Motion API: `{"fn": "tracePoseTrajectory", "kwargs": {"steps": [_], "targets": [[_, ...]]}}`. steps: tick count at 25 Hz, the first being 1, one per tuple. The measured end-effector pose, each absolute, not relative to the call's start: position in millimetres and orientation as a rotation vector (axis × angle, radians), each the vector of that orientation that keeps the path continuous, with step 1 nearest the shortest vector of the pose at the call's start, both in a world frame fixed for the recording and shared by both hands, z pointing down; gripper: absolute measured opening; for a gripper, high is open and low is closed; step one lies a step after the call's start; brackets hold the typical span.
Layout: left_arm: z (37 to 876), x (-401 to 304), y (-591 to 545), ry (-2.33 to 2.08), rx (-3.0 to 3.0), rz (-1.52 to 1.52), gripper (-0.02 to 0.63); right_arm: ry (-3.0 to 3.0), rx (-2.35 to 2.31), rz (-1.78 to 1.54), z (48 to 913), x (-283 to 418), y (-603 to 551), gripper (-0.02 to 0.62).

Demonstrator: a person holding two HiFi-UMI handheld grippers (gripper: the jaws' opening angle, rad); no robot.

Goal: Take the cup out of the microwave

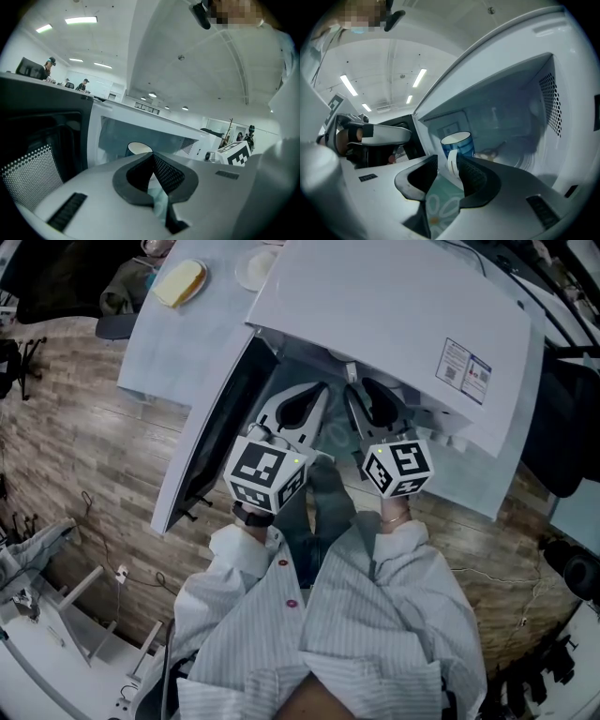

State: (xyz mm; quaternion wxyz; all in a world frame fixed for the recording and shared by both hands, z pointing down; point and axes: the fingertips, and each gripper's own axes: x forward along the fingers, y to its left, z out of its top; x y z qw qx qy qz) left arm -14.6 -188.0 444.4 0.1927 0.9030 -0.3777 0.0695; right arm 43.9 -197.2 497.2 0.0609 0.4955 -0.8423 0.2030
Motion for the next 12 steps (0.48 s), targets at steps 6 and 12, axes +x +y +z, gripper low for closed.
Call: {"fn": "tracePoseTrajectory", "kwargs": {"steps": [6,12], "targets": [[446,-18,-188,-1.062,2.531,0.206,0.009,-2.564,1.474,0.617,502,39,-207,0.19],[446,-26,-189,-1.082,2.518,0.204,0.009,-2.546,1.451,0.639,515,34,-216,0.19]]}}
